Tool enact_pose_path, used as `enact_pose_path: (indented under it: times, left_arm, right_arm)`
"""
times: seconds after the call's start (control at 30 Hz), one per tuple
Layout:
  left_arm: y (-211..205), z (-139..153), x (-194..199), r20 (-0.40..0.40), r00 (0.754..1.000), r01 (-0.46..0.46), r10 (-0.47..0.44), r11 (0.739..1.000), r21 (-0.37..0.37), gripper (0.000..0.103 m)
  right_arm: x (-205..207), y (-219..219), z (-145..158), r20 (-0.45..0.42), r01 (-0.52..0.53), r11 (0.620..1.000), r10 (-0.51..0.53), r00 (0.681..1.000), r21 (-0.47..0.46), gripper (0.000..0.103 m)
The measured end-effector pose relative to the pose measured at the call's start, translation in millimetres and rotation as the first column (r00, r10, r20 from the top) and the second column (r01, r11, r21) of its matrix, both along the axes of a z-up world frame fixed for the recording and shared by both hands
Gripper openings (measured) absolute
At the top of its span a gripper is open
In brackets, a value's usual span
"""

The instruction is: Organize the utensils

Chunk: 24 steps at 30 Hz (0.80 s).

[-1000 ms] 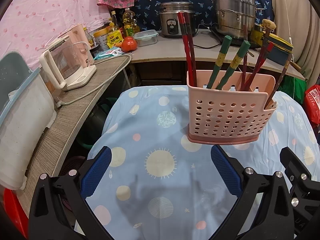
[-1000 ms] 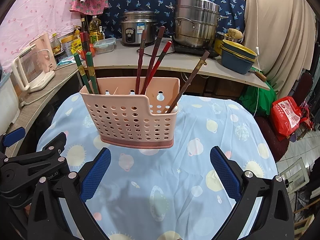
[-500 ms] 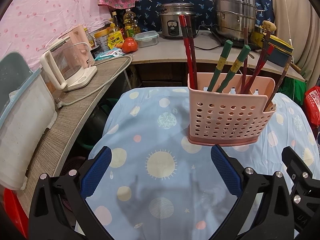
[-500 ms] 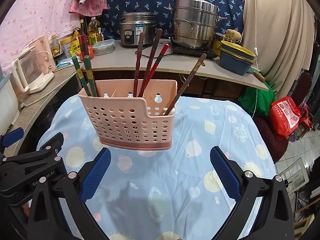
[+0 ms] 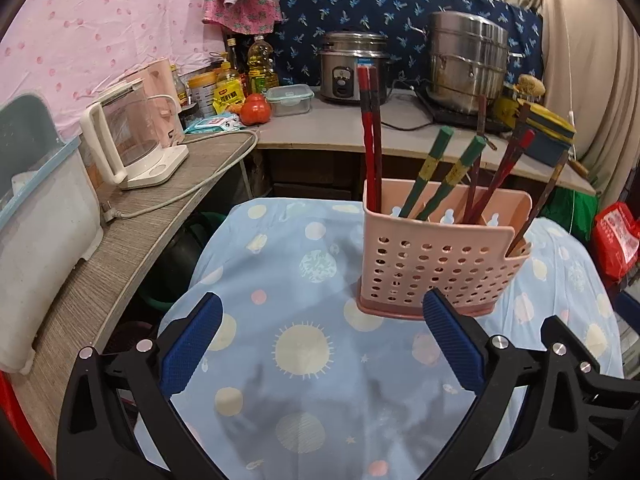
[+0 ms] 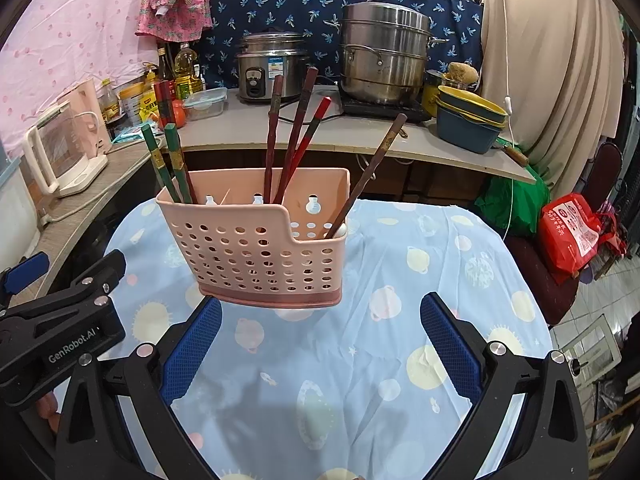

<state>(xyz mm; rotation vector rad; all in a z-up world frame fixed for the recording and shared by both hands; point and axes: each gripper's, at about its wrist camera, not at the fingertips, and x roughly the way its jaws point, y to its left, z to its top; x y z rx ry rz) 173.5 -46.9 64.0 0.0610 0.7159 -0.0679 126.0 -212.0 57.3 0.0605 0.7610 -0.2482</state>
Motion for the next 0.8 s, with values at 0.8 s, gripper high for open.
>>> enact_pose_path:
  times: [0.8]
  left_arm:
    - [-2,-10,-5,-0.034,0.999,0.016,-0.014,0.999,0.052,0.096]
  right_arm:
    - [-4,1,-1,-0.001,0.0,1.0,0.0,1.0,-0.01,0.096]
